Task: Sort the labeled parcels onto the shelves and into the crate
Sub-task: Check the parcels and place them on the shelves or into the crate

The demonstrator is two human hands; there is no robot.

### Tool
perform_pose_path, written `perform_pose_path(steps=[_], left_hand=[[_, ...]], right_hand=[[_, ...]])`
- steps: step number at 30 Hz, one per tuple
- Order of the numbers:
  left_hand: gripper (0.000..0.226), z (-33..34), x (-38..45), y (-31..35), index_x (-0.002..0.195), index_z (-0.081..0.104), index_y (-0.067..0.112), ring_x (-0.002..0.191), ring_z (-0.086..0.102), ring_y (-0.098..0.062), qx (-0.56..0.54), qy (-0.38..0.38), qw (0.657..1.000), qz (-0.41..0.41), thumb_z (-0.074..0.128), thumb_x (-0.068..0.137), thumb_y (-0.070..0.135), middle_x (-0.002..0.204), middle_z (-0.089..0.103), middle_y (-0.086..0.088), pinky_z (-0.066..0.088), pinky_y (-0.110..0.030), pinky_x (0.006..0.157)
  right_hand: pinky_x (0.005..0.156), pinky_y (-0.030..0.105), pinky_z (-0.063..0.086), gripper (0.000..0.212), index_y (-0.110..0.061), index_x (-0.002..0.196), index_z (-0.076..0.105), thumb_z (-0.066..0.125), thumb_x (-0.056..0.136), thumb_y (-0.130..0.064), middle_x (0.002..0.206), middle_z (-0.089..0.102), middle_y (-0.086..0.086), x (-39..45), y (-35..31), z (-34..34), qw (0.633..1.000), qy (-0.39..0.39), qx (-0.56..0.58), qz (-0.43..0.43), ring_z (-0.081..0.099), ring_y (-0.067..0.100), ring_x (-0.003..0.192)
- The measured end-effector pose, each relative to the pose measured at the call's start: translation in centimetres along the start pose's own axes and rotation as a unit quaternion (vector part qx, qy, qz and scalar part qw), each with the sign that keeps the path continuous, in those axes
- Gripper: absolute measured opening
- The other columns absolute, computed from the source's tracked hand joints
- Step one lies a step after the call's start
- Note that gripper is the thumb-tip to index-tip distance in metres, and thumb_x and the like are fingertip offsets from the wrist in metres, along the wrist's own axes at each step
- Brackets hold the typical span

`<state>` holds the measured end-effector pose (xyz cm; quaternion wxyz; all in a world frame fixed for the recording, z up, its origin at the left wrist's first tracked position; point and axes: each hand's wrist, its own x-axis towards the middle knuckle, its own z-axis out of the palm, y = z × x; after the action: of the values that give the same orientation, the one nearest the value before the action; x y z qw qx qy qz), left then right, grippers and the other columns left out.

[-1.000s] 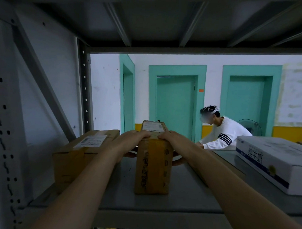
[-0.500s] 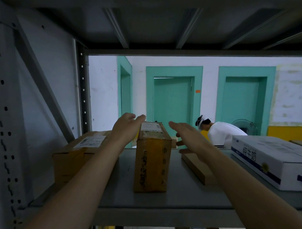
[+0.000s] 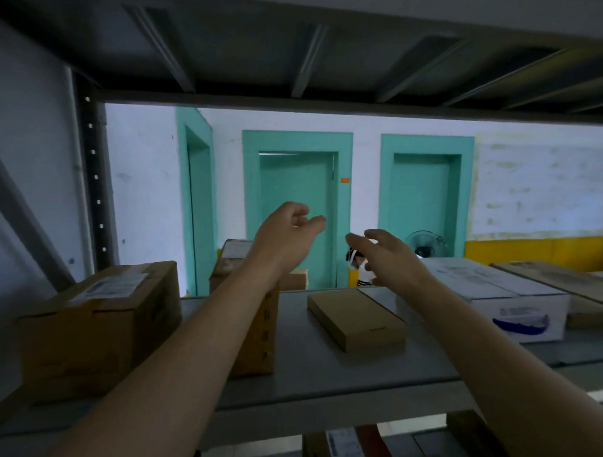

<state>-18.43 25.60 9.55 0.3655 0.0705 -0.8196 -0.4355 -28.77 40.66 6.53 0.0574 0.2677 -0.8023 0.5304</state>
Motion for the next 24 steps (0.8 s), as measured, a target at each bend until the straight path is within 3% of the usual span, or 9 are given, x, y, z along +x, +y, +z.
perform_pose_path(steps=[5,10,14,19,24], left_hand=[[0.053,4.5,-0.3,0.1,0.140,0.047,0.021,0.105,0.058,-0.014,0.021,-0.042,0.999,-0.028,0.060,0.094,0.044,0.127,0.055,0.005,0.045,-0.029,0.084],[0.064,8.8,0.1,-2.1,0.146,0.040,0.019,0.114,0.053,-0.019,0.086,-0.061,0.990,-0.094,0.059,0.092,0.048,0.138,0.051,-0.003,0.044,-0.034,0.092],[0.067,11.1,0.2,-4.0,0.146,0.041,0.018,0.123,0.051,-0.024,0.135,-0.048,0.979,-0.145,0.061,0.090,0.050,0.145,0.049,-0.006,0.039,-0.032,0.086],[0.062,13.1,-0.3,-6.5,0.143,0.043,0.017,0.112,0.053,-0.022,0.162,-0.045,0.963,-0.210,0.065,0.090,0.041,0.142,0.052,-0.007,0.044,-0.033,0.088],[0.046,14.3,-0.5,-7.9,0.134,0.051,0.019,0.093,0.051,-0.014,0.169,-0.047,0.956,-0.234,0.066,0.092,0.033,0.122,0.056,-0.001,0.043,-0.028,0.075]], right_hand=[[0.111,0.046,0.040,0.074,-0.020,0.150,0.042,0.057,0.092,-0.062,0.148,0.051,0.010,1.1,3.5,-2.8,0.999,0.007,-0.044,0.007,0.051,0.030,0.131],[0.108,0.040,0.040,0.072,-0.022,0.146,0.046,0.058,0.089,-0.064,0.145,0.054,0.008,3.0,7.1,-4.3,0.997,-0.034,-0.068,0.021,0.051,0.028,0.131],[0.109,0.041,0.036,0.081,-0.018,0.150,0.039,0.055,0.088,-0.068,0.154,0.045,0.009,4.4,9.5,-4.6,0.991,-0.086,-0.100,0.018,0.044,0.030,0.139],[0.106,0.035,0.036,0.089,-0.014,0.157,0.025,0.057,0.091,-0.063,0.157,0.040,0.010,5.5,12.4,-4.2,0.985,-0.141,-0.102,0.021,0.041,0.029,0.141],[0.104,0.035,0.038,0.085,-0.011,0.158,0.021,0.057,0.095,-0.056,0.157,0.038,0.014,5.7,13.6,-3.7,0.976,-0.172,-0.128,0.029,0.043,0.028,0.137]])
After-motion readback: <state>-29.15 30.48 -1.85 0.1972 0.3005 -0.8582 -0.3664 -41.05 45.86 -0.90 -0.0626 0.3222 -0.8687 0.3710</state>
